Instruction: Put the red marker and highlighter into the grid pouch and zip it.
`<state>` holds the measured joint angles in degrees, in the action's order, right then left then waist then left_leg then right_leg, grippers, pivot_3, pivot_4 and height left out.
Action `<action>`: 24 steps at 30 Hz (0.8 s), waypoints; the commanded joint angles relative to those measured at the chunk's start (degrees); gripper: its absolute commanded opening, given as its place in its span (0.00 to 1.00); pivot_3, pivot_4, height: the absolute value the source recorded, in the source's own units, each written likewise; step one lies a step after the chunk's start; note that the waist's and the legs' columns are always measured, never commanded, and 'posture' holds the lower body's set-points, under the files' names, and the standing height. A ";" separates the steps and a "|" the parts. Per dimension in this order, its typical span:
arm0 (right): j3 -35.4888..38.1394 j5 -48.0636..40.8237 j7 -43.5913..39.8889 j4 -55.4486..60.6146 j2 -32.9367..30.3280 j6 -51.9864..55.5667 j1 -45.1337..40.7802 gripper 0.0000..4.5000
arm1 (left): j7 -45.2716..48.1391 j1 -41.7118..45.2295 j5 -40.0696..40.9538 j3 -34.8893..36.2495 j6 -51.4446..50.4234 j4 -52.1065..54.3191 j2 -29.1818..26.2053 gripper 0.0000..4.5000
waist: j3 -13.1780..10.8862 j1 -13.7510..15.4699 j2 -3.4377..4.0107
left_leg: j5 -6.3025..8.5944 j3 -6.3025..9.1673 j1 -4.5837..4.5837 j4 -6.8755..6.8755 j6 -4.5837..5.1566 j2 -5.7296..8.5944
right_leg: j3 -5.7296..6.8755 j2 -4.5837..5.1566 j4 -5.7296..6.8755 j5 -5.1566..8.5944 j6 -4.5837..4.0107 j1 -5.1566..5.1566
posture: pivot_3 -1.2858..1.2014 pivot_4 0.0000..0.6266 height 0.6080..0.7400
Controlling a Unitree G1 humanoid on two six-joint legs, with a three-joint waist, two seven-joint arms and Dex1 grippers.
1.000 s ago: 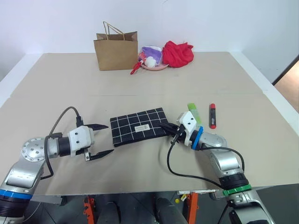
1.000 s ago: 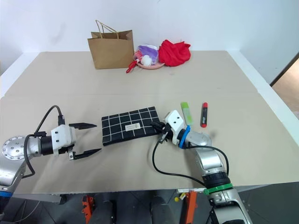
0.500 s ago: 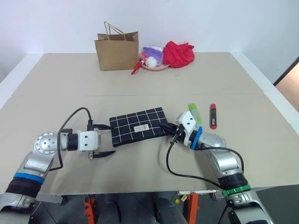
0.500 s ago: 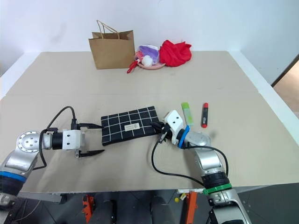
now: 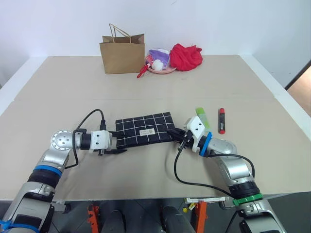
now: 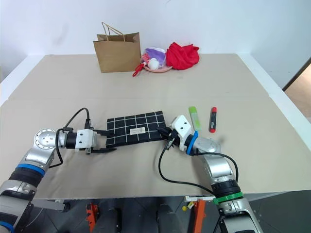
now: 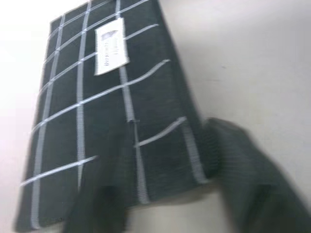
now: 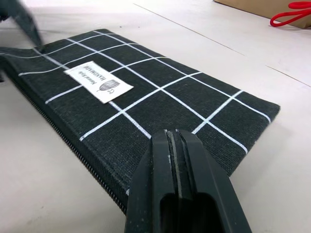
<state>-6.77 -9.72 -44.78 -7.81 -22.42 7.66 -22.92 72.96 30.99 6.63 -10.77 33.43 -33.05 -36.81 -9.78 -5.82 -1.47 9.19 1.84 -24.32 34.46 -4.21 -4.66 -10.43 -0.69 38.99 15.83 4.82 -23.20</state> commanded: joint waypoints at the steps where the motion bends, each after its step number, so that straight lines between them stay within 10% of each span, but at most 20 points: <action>1: 0.78 -0.21 0.06 2.62 -0.56 -0.34 -0.24 0.00 | 0.70 0.64 -1.43 -0.31 0.12 -2.37 -0.51 0.05 | 0.00 0.00 0.00 | 0.00 0.00 0.00 0.00 0.00 0.00 | 0.00 0.00 0.00 0.00 0.00 0.00 | 0.52 0.24 1.00; 9: 2.46 -2.49 -0.39 4.81 -0.67 -0.33 -1.04 0.00 | 3.21 0.46 5.80 1.58 -12.50 4.88 0.08 0.01 | -0.01 -0.05 0.01 | -0.01 0.00 -0.05 -0.03 0.01 0.00 | 0.00 0.00 0.00 0.01 0.00 -0.06 | 0.52 0.24 1.00; 19: 13.88 -15.97 -5.94 19.56 -8.36 4.76 6.28 0.75 | 0.79 -3.41 18.16 5.53 -40.77 25.43 -1.02 0.00 | -0.05 0.17 0.03 | 0.09 0.30 -0.30 -0.07 0.11 0.00 | 0.28 -0.01 0.00 0.30 -0.01 -0.13 | 0.52 0.24 1.00; 24: 15.94 -18.58 -8.31 23.47 -11.27 5.62 15.39 0.75 | -0.30 -4.31 18.89 6.80 -44.96 27.99 -0.92 0.00 | -0.06 0.16 0.05 | 0.09 0.47 -0.30 -0.10 0.12 0.02 | 0.42 -0.01 0.01 0.37 -0.08 -0.08 | 0.52 0.24 1.00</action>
<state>7.00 -26.27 -52.33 12.01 -32.60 13.37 -7.92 72.91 26.91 24.50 -5.67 -10.69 -7.30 -37.24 -9.84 -5.66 -1.42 9.28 2.31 -24.61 34.38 -4.09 -4.64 -10.01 -0.69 38.99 16.20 4.74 -23.27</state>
